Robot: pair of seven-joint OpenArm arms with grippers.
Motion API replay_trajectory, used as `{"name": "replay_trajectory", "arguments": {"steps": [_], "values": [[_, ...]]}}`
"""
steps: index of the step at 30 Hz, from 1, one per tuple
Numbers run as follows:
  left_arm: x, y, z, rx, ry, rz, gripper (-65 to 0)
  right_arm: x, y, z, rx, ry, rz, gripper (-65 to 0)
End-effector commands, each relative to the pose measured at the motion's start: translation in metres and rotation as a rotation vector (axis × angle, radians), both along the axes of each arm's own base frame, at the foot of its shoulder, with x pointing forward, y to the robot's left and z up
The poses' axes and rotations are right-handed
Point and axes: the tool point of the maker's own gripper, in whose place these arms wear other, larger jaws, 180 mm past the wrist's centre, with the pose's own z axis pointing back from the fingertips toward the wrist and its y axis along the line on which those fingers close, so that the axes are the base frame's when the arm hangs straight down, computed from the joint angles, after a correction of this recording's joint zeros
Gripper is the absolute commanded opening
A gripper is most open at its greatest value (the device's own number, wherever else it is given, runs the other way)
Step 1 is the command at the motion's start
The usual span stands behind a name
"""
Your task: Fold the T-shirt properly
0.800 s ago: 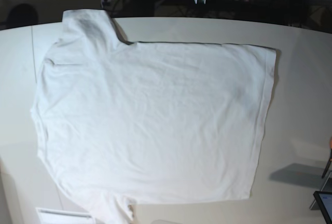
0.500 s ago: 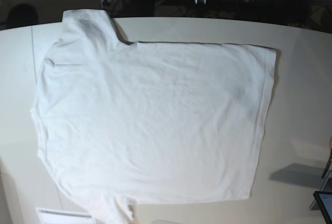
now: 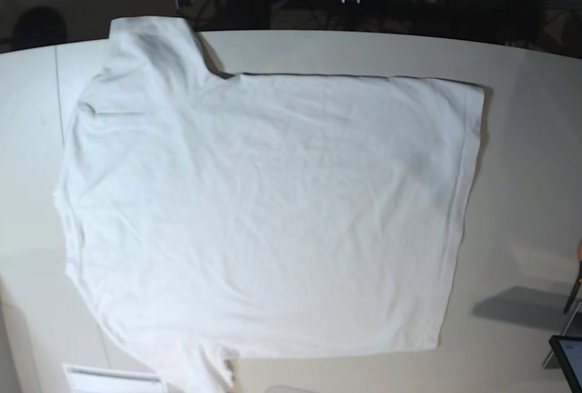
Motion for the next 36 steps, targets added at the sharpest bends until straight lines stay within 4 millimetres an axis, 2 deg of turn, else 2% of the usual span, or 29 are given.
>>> {"name": "replay_trajectory", "arguments": {"steps": [1,2,3,5,9,11,15,17,20,23,27,32,36], "values": [[-0.001,0.000,0.000,0.002,-0.002,-0.005,-65.0,0.001,0.003,0.000,0.008,-0.007,-0.004,-58.6],[-0.001,0.001,0.000,0.004,-0.002,-0.006,-65.0,0.000,0.003,0.000,0.008,-0.005,-0.004,-65.0],[-0.003,0.000,0.000,0.003,0.001,-0.010,-65.0,0.000,0.003,0.000,0.008,-0.005,-0.004,-65.0],[-0.009,0.001,0.001,0.004,0.009,-0.015,-65.0,0.000,0.002,0.000,0.006,-0.007,-0.004,-60.8],[-0.013,0.004,0.004,0.012,-0.009,-0.026,-65.0,-0.003,0.001,0.000,0.004,-0.004,-0.004,-64.9],[-0.013,0.013,0.010,0.030,-0.045,-0.032,-65.0,-0.018,-0.001,0.002,0.002,0.011,-0.004,-65.0],[-0.011,0.045,0.032,0.090,-0.141,-0.058,-65.0,-0.040,-0.006,0.011,-0.010,-0.027,-0.008,-65.0],[-0.006,0.062,0.046,0.119,-0.219,-0.083,-65.0,-0.047,-0.010,0.021,-0.020,-0.068,-0.010,-65.0],[-0.008,0.080,0.062,0.149,-0.309,-0.123,-65.0,-0.046,-0.015,0.043,-0.032,-0.152,-0.011,-65.0],[-0.012,0.092,0.076,0.164,-0.390,-0.158,-65.0,-0.035,-0.020,0.068,-0.045,-0.245,-0.012,-65.0],[-0.012,0.094,0.102,0.161,-0.555,-0.201,-65.0,-0.019,-0.026,0.104,-0.059,-0.349,-0.012,-65.0],[-0.009,0.090,0.140,0.149,-0.776,-0.240,-65.0,-0.014,-0.028,0.139,-0.069,-0.424,-0.015,-65.0],[-0.008,0.091,0.178,0.135,-0.961,-0.291,-65.0,-0.013,-0.048,0.167,-0.125,-0.468,-0.049,-65.0]]}}
